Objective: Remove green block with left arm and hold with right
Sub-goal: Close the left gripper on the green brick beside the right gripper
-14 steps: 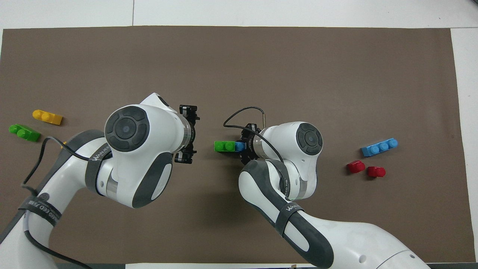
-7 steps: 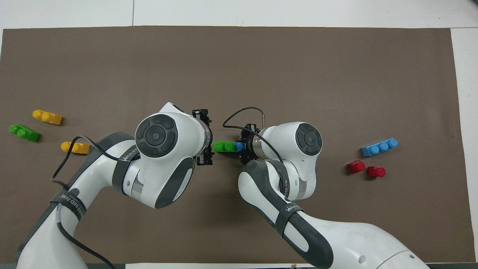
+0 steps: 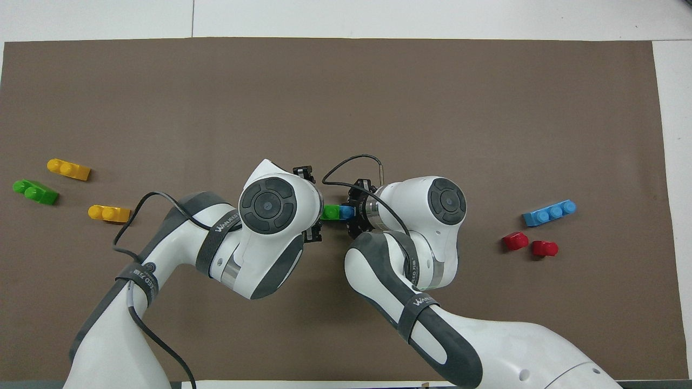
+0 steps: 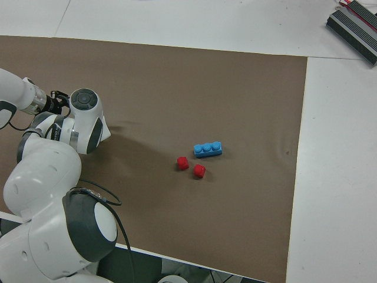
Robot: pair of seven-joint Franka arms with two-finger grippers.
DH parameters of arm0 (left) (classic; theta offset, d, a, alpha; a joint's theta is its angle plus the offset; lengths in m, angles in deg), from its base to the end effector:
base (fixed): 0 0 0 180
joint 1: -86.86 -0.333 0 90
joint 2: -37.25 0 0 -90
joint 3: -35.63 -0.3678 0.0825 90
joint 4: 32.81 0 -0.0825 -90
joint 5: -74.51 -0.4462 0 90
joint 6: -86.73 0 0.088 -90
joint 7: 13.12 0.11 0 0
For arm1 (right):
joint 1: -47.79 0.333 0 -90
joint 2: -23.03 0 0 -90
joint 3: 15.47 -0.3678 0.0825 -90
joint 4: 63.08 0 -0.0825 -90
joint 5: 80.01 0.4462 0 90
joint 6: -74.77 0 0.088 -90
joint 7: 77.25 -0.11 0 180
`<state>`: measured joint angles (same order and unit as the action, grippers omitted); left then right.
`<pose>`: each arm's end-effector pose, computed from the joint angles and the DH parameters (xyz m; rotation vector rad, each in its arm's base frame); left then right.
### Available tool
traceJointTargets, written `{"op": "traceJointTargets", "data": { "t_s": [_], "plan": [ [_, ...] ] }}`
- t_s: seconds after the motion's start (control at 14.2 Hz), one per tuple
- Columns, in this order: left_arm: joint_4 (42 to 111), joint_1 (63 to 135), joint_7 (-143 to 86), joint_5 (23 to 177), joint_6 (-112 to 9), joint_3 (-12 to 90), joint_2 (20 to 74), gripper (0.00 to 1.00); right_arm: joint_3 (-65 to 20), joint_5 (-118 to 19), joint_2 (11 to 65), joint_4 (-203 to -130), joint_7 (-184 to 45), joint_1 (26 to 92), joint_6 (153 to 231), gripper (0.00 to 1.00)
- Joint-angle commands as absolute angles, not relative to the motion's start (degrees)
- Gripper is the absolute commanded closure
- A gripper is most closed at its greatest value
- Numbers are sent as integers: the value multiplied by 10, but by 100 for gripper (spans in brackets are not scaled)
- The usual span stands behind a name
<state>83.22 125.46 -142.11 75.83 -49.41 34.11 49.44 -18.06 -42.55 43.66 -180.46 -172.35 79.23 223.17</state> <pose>0.5278 -0.4000 0.3671 2.0719 2.1735 0.0080 0.5620 0.3656 0.2770 -1.9380 2.0019 0.4117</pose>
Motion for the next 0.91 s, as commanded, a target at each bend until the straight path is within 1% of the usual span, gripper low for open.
{"op": "traceJointTargets", "data": {
  "t_s": [0.0,0.07,0.14,0.28,0.35,0.42,0.49,0.56,0.63,0.84],
  "plan": [
    [828,1265,-1436,747,-499,333,498,0,-182,-404,434,-1807,-1697,792,2241,100],
    [829,1265,-1436,748,-498,333,498,1,-182,-404,434,-1807,-1697,792,2240,100],
    [829,1265,-1436,747,-497,333,498,8,-182,-404,434,-1807,-1697,791,2241,100],
    [835,1264,-1433,740,-493,333,497,28,-182,-404,434,-1807,-1697,791,2240,100],
    [843,1264,-1433,735,-493,333,496,43,-182,-404,434,-1807,-1697,791,2240,100],
    [843,1264,-1432,734,-495,333,496,64,-182,-404,434,-1806,-1697,791,2240,100],
    [842,1264,-1431,730,-498,333,496,79,-182,-404,434,-1806,-1697,791,2240,100],
    [840,1264,-1430,729,-501,333,496,98,-182,-405,434,-1806,-1697,790,2240,100],
    [840,1265,-1429,729,-501,333,496,100,-182,-405,434,-1806,-1696,790,2240,100],
    [838,1265,-1429,729,-501,334,496,100,-182,-405,434,-1806,-1696,790,2240,100]
  ]
}}
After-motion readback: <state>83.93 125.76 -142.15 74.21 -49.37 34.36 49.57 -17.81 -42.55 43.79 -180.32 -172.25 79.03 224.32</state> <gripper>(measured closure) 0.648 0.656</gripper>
